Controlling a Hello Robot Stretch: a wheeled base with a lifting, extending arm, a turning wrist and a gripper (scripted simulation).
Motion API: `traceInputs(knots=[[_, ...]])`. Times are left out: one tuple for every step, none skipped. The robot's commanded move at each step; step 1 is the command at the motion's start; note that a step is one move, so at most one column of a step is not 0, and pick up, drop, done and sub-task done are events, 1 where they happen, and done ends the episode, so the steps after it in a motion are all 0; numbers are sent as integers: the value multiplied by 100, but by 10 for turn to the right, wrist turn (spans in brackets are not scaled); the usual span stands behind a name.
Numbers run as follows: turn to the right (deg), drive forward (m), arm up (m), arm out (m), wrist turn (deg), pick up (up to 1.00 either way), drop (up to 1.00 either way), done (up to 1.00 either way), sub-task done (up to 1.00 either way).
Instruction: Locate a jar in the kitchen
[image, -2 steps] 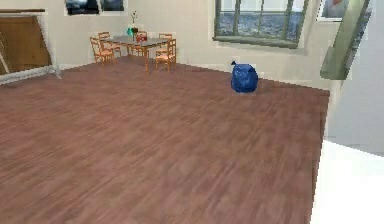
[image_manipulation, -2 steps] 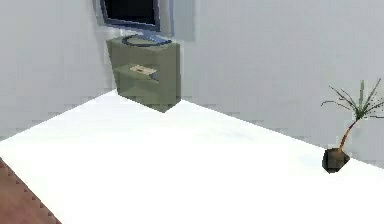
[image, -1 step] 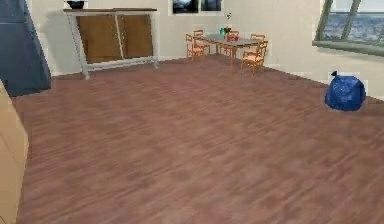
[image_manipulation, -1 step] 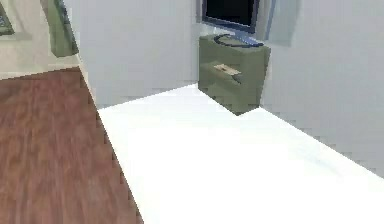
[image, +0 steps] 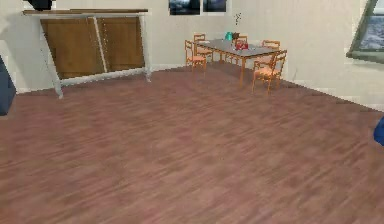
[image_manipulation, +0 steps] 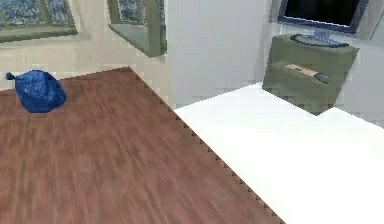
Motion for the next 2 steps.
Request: traceInputs(knots=[[0,100,0,0,0,0,0,0,0],[0,100,0,0,0,0,0,0,0]])
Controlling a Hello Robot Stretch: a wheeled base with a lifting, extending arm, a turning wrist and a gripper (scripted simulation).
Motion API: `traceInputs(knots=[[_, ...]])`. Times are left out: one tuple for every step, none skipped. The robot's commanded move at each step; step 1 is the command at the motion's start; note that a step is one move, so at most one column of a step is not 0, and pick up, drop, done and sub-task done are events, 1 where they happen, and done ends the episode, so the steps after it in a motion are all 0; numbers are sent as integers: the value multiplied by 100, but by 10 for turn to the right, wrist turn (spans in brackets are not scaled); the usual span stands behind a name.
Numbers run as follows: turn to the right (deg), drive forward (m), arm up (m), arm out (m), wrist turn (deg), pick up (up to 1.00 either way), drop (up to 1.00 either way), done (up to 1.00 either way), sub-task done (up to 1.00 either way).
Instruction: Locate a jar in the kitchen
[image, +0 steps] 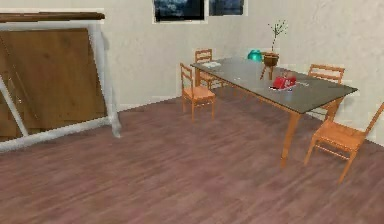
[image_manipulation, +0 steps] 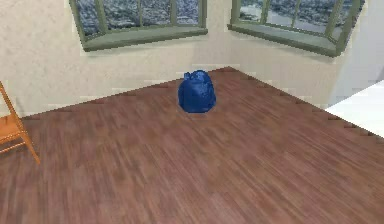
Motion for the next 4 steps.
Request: traceInputs(knots=[[0,100,0,0,0,0,0,0,0],[-30,0,0,0,0,0,0,0,0],[0,65,0,0,0,0,0,0,0],[390,0,0,0,0,0,0,0,0]])
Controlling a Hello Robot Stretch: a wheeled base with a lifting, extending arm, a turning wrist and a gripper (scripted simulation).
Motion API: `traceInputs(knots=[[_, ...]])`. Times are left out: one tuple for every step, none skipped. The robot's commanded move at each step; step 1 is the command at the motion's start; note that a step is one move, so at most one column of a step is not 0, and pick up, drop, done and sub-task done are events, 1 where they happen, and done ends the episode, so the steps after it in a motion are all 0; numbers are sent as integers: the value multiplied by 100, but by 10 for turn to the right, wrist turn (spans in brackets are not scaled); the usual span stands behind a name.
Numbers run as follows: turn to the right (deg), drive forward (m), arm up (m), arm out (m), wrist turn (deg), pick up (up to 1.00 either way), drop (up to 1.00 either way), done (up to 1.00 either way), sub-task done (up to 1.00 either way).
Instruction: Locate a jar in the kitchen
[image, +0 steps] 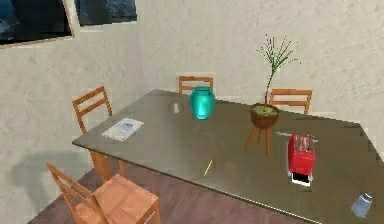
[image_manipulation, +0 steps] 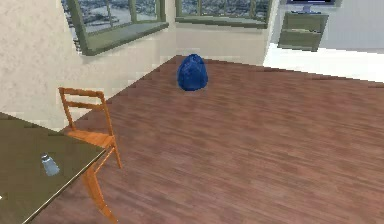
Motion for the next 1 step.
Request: traceInputs(knots=[[0,0,0,0,0,0,0,100,0]])
